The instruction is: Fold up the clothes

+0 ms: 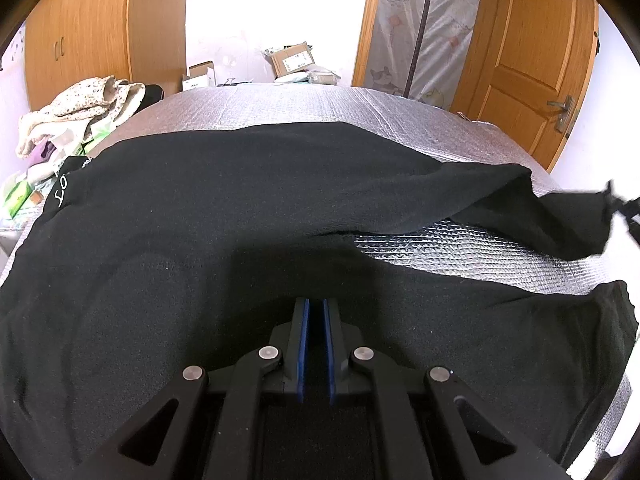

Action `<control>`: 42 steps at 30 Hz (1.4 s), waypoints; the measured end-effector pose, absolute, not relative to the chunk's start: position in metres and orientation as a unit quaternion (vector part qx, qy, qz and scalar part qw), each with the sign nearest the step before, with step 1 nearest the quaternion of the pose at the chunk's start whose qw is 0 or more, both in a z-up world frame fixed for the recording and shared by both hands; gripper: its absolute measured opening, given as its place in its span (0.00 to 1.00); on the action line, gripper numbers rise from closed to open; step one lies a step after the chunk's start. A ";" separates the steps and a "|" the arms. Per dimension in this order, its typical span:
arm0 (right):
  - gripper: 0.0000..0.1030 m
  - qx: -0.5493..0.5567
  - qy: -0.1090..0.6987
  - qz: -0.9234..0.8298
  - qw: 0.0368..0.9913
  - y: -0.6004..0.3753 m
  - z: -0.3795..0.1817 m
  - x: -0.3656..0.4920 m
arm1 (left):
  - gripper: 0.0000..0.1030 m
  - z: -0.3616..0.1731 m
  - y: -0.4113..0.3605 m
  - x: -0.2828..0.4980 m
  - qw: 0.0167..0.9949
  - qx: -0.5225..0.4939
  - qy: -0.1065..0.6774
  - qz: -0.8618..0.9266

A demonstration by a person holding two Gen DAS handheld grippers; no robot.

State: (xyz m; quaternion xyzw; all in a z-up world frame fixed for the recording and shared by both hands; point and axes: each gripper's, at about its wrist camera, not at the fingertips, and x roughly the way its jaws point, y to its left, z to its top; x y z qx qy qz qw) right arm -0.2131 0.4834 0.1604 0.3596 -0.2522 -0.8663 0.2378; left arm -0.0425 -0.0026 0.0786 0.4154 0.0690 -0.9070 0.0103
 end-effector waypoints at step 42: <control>0.40 0.290 -0.082 -0.950 0.084 0.607 0.221 -0.067 | 0.07 0.135 -0.001 -0.039 0.018 0.347 0.036 -0.937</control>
